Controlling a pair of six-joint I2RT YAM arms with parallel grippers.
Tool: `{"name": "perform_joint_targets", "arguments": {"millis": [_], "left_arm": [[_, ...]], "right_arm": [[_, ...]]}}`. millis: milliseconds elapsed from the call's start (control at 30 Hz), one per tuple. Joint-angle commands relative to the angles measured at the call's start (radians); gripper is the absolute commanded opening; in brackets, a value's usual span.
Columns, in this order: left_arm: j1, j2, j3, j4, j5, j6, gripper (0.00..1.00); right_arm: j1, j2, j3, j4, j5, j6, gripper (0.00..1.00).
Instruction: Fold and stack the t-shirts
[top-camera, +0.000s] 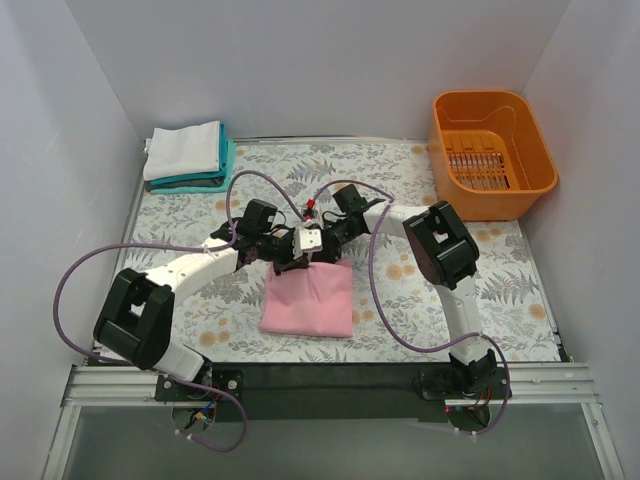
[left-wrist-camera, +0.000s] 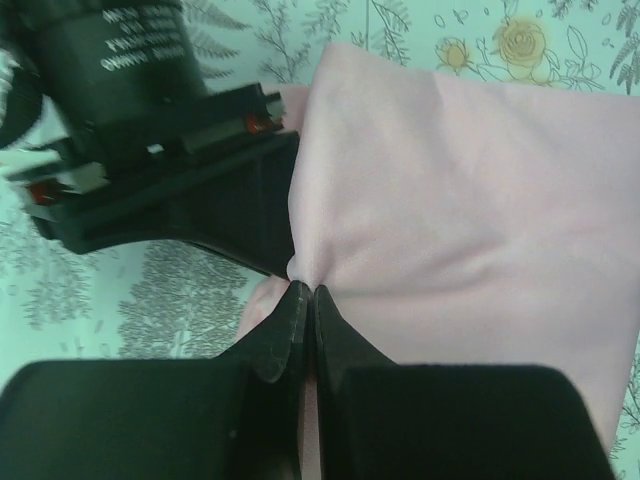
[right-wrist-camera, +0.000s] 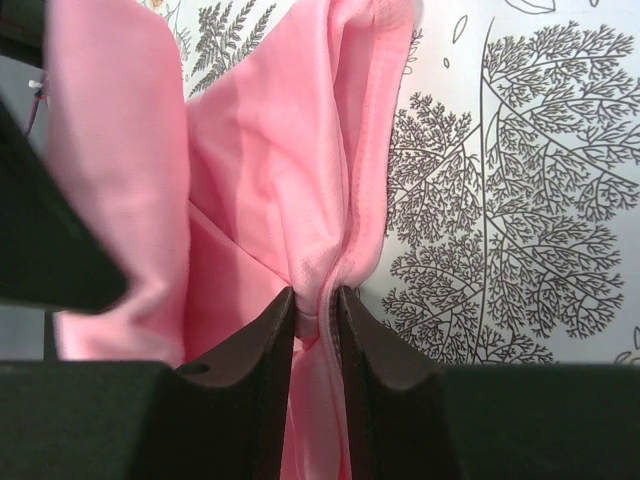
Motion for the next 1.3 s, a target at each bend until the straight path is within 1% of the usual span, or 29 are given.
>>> {"name": "perform_joint_targets", "arguments": {"millis": [0,67,233,300,467,567,667,733,1000,1133,1267], "left_arm": [[-0.003,-0.064,0.034,0.006,-0.032,0.034,0.0],[-0.001,-0.067,0.024,0.023,-0.047,0.041,0.0],[-0.003,-0.046,-0.045,0.174,-0.127,0.044,0.0],[-0.001,-0.03,-0.062,0.226,-0.135,0.047,0.0],[-0.003,0.004,-0.082,0.27,-0.134,0.036,0.0],[-0.003,-0.012,-0.093,0.27,-0.115,0.036,0.0],[-0.003,-0.019,-0.105,0.268,-0.117,0.035,0.0],[-0.003,-0.03,-0.105,0.262,-0.123,0.036,0.0],[-0.001,-0.085,-0.096,0.26,-0.147,0.042,0.0],[0.004,-0.089,-0.088,0.263,-0.166,0.051,0.0],[0.017,-0.052,-0.104,0.299,-0.187,0.062,0.0]], "right_arm": [[0.015,0.04,-0.034,-0.026,0.031,-0.026,0.27],[0.015,0.04,-0.031,-0.027,0.022,-0.024,0.27],[0.013,0.038,-0.022,-0.03,-0.001,-0.019,0.27],[0.013,0.032,-0.008,-0.032,0.005,-0.019,0.27],[-0.008,0.015,0.056,-0.059,0.058,-0.012,0.34],[-0.033,0.001,0.11,-0.081,0.104,-0.015,0.35],[-0.054,0.007,0.149,-0.098,0.123,-0.019,0.32],[-0.054,0.03,0.152,-0.111,0.111,-0.026,0.28],[-0.027,0.124,0.109,-0.11,0.03,-0.019,0.12],[-0.022,0.138,0.083,-0.111,0.006,-0.021,0.09],[-0.022,0.135,0.072,-0.111,0.003,-0.03,0.08]]}}
